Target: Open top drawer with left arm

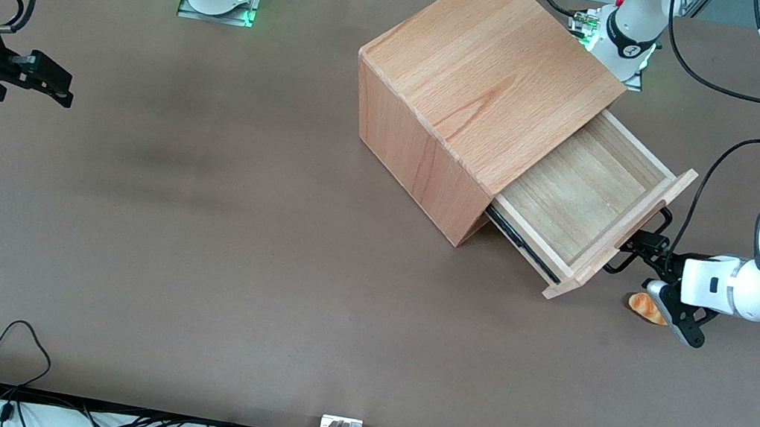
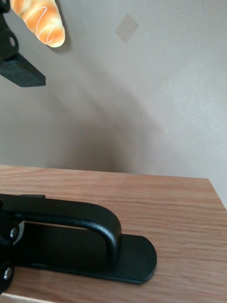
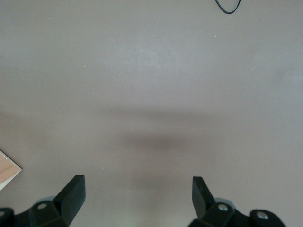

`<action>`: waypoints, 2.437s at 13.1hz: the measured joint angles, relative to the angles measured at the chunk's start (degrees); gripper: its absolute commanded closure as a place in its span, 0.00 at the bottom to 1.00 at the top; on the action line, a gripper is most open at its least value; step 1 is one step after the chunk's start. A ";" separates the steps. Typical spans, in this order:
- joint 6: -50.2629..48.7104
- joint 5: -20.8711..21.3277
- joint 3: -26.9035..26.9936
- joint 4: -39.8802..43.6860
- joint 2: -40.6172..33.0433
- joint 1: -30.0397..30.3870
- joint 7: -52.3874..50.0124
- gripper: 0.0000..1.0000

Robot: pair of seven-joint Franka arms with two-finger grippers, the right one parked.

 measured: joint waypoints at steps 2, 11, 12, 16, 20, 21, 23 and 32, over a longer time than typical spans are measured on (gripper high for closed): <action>-0.08 0.07 0.00 0.26 0.11 0.06 0.02 0.00; -3.50 1.05 0.16 1.19 0.35 0.44 0.02 0.00; -3.87 1.07 0.13 1.36 0.38 0.44 0.02 0.00; -5.24 1.03 0.09 2.03 0.61 0.43 0.02 0.00; -7.33 0.93 0.01 3.75 0.69 0.43 -0.08 0.00; -7.53 0.92 -0.04 3.90 0.69 0.43 -0.08 0.00; -8.26 0.90 -0.14 4.44 0.71 0.42 -0.09 0.00; -12.41 0.82 -0.18 12.14 0.70 0.37 -0.44 0.00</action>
